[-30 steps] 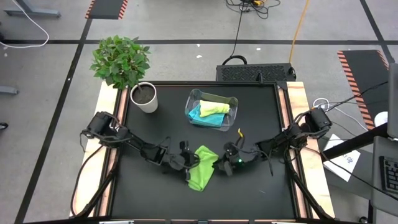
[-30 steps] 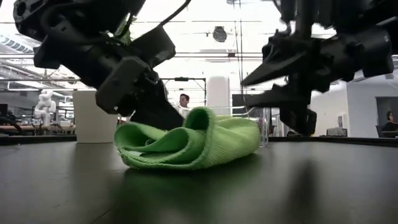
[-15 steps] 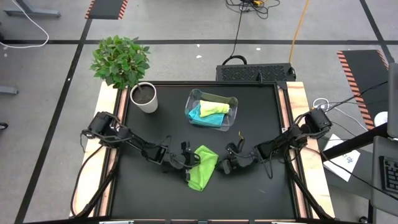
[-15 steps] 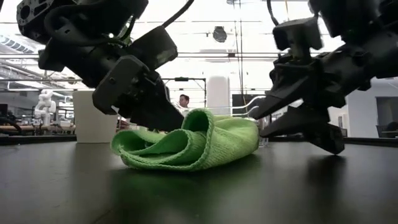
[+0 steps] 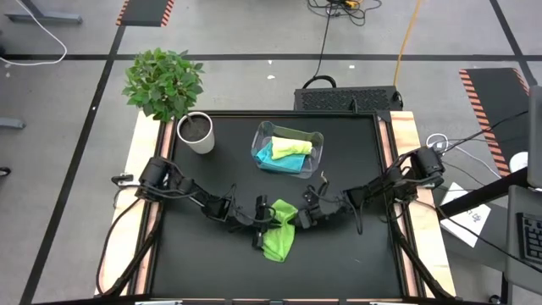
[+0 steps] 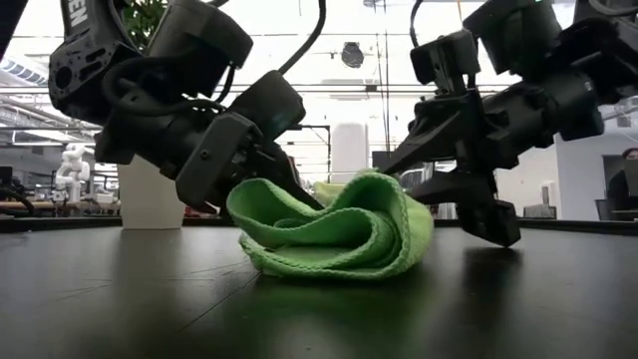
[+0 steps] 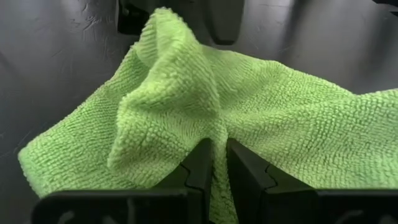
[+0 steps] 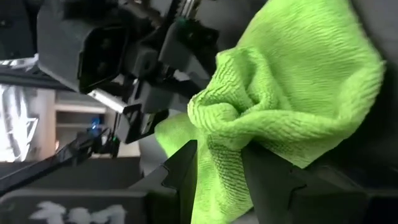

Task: Fold microfiber towels
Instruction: Put the green towel into the transparent bin

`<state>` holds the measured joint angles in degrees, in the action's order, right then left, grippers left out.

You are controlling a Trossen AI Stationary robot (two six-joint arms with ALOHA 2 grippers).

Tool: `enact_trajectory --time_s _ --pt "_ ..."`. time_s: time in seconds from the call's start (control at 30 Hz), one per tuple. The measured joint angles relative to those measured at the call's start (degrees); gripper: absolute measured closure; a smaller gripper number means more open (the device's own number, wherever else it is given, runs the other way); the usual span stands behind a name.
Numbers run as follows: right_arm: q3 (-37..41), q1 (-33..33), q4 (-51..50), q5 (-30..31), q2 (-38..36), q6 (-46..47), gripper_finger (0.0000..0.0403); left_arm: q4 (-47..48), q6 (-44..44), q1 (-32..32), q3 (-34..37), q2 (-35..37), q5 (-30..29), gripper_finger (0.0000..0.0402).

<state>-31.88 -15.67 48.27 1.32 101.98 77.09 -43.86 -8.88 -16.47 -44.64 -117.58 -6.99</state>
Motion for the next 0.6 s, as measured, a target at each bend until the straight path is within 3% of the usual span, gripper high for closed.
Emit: enact_trajectory --time_s 0.13,0.4,0.6 --pt "0.01 -0.47 1.29 -4.12 0.10 -2.18 0.0284 0.14 0.76 -0.04 -0.01 -0.03 -0.56 0.0353" --pt "0.00 -2.40 0.49 -1.49 0.08 -4.62 0.0288 3.31 -2.68 -1.06 -0.09 0.06 -2.59 0.0353" --pt "0.00 -2.33 -3.30 -1.50 0.01 -4.54 0.0239 3.43 -3.07 -3.06 -0.03 -0.03 -5.86 0.0353"
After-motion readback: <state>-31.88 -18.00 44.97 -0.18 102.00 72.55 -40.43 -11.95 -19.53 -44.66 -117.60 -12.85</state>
